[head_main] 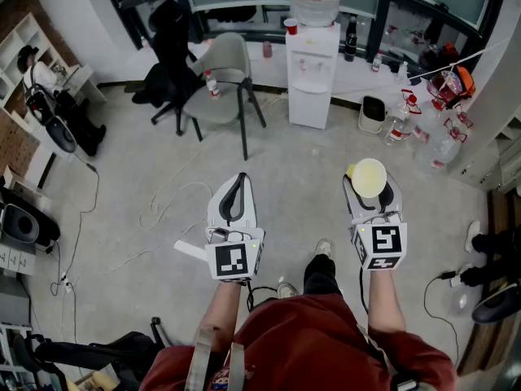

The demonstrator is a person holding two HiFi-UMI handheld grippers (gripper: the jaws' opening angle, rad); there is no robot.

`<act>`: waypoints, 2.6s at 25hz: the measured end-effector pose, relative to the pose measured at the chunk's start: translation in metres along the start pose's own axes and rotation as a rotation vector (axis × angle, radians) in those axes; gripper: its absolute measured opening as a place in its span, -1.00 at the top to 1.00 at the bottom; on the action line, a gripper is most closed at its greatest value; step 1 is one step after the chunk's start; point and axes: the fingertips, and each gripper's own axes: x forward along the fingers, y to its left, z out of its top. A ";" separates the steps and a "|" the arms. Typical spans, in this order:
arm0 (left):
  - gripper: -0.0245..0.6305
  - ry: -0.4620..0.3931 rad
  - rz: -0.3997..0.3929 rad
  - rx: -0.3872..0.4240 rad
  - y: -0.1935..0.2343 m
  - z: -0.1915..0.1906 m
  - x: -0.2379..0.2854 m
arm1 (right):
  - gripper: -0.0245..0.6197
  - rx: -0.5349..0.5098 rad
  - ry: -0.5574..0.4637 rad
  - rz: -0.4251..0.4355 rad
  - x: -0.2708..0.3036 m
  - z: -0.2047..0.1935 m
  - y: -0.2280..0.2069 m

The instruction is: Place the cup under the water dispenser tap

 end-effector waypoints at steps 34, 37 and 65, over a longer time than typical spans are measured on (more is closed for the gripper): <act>0.91 0.157 -0.037 -0.010 -0.065 -0.080 0.211 | 0.04 0.102 0.133 0.037 0.149 -0.077 -0.133; 0.91 0.170 -0.041 -0.010 -0.077 -0.090 0.243 | 0.04 0.108 0.143 0.051 0.170 -0.084 -0.155; 0.91 0.111 -0.016 -0.016 -0.062 -0.121 0.419 | 0.04 0.115 0.135 0.141 0.340 -0.103 -0.215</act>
